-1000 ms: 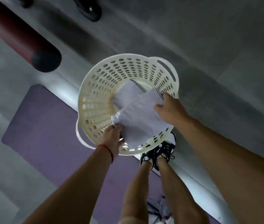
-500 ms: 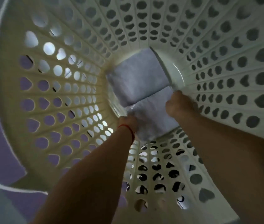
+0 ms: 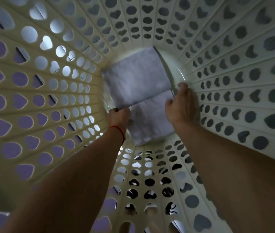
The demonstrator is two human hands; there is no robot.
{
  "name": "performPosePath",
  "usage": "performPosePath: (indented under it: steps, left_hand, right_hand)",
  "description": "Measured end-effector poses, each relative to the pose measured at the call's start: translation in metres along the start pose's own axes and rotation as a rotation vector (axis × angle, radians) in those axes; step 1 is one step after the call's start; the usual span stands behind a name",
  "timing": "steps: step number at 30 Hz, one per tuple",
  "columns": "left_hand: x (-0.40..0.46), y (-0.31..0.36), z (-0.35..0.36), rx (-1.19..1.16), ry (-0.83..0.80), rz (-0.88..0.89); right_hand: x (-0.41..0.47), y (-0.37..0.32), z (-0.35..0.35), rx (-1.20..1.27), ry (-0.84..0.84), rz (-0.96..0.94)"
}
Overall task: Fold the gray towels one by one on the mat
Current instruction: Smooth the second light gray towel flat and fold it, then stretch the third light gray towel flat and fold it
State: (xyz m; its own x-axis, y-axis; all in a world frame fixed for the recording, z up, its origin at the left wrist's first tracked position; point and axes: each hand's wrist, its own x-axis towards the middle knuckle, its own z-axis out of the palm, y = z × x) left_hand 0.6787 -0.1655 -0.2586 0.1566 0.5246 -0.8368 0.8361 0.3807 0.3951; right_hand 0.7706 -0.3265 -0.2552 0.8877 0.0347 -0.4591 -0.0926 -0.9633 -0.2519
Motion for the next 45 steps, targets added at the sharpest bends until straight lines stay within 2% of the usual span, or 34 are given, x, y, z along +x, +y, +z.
performPosePath:
  steps: [2, 3, 5, 8, 10, 12, 13, 18, 20, 24, 28, 35, 41, 43, 45]
  left_hand:
    - [0.008, 0.009, 0.0, -0.082, 0.026, 0.041]
    - [0.013, 0.013, 0.0, -0.066, 0.041, 0.091]
    - [0.023, 0.019, 0.001, 0.198, 0.096, 0.215]
    - [0.023, 0.023, -0.001, 0.751, 0.28, 0.481]
    - [0.016, 0.021, -0.007, 1.095, 0.454, 0.76]
    - [0.004, 0.017, -0.017, 1.328, 0.412, 0.971]
    - [-0.005, 0.016, -0.022, 1.372, 0.348, 0.985]
    - [-0.081, 0.036, -0.036, 1.207, 0.081, 0.579]
    - [-0.129, 0.056, -0.046, 1.134, -0.011, 0.517]
    - [-0.237, 0.094, -0.09, 0.844, -0.062, 0.487]
    - [-0.344, 0.114, -0.161, 0.568, -0.01, 0.451]
    - [-0.471, 0.093, -0.327, 0.301, 0.219, 0.346]
    - [-0.52, 0.048, -0.48, 0.196, 0.392, 0.212]
    - [-0.521, 0.027, -0.528, 0.269, 0.436, 0.193]
    - [-0.514, 0.004, -0.576, 0.438, 0.456, 0.178]
  right_hand:
    - [0.009, -0.01, -0.002, 0.017, 0.112, -0.246]
    - [0.016, -0.012, -0.001, -0.018, 0.099, -0.383]
    - [0.031, -0.011, 0.004, -0.121, -0.036, -0.56]
    - [0.048, -0.008, 0.004, -0.246, -0.182, -0.618]
    - [0.046, -0.008, -0.005, -0.332, -0.231, -0.631]
    - [0.033, -0.007, -0.018, -0.437, -0.3, -0.614]
    - [0.022, -0.004, -0.024, -0.479, -0.325, -0.585]
    - [-0.053, -0.009, -0.07, -0.373, -0.505, -0.438]
    - [-0.091, -0.024, -0.106, -0.303, -0.556, -0.384]
    - [-0.168, -0.069, -0.195, -0.052, -0.51, -0.305]
    - [-0.244, -0.126, -0.286, 0.087, -0.53, -0.339]
    - [-0.38, -0.232, -0.372, 0.001, -0.611, -0.556]
    - [-0.502, -0.339, -0.361, -0.027, -0.671, -0.801]
    - [-0.54, -0.371, -0.345, -0.097, -0.677, -0.835]
    - [-0.574, -0.401, -0.323, -0.194, -0.652, -0.87]
